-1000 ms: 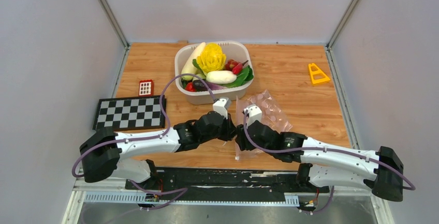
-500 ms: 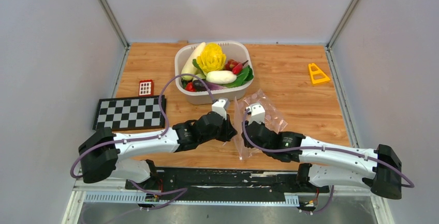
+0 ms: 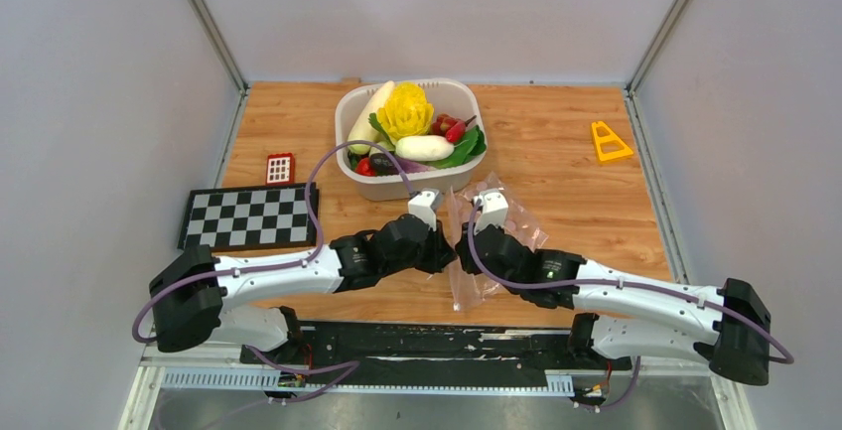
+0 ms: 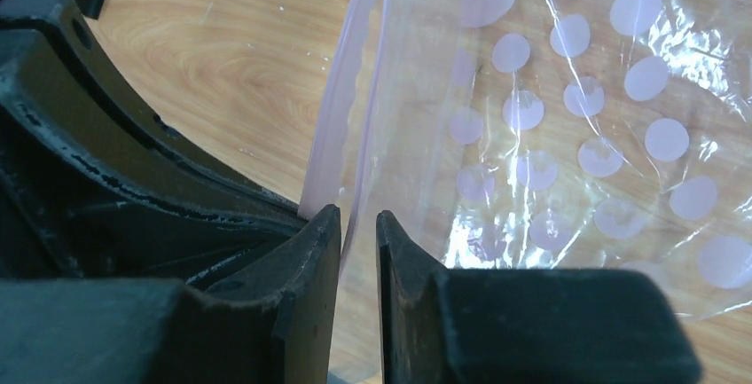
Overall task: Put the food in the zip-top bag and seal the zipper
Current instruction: Open the zipper of the food storage bag at the center of the board.
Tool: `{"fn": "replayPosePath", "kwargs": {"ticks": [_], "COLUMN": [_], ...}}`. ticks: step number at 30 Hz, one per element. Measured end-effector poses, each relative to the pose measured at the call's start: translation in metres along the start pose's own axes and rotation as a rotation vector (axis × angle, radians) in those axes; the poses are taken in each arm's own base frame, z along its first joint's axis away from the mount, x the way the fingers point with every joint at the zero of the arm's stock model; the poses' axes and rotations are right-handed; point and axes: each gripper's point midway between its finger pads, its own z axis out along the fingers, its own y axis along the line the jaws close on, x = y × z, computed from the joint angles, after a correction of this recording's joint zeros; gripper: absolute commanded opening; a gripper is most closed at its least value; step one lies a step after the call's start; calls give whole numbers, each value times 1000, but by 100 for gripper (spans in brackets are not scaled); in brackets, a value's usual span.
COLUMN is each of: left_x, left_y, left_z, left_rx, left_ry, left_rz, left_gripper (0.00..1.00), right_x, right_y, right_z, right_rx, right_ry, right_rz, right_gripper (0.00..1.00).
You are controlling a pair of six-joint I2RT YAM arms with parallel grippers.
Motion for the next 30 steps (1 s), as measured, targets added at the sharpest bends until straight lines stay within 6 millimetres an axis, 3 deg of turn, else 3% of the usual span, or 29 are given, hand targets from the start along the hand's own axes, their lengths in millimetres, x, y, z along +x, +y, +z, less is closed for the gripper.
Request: {"fn": "replayPosePath", "kwargs": {"ticks": [6,11,16,24,30], "left_x": [-7,-7,-6,-15,-33], "left_y": [-5,-6,1,37,33], "left_z": [-6,-6,-8,-20,-20], "left_rx": [20,24,-9,-192,-233], "left_ry": [-19,-20,-18,-65,-96], "left_rz": [0,4,18,54,84], "left_gripper": [0,0,0,0,0], "right_x": [-3,5,4,-37,-52], "right_y": [-3,-6,-9,-19,-47], "right_z": [4,9,6,-39,-72], "right_rx": [12,29,37,59,181], "right_ry": [-7,18,25,-6,34], "right_rz": [5,-19,-27,-44,-84], "right_gripper": [17,0,0,0,0]}}
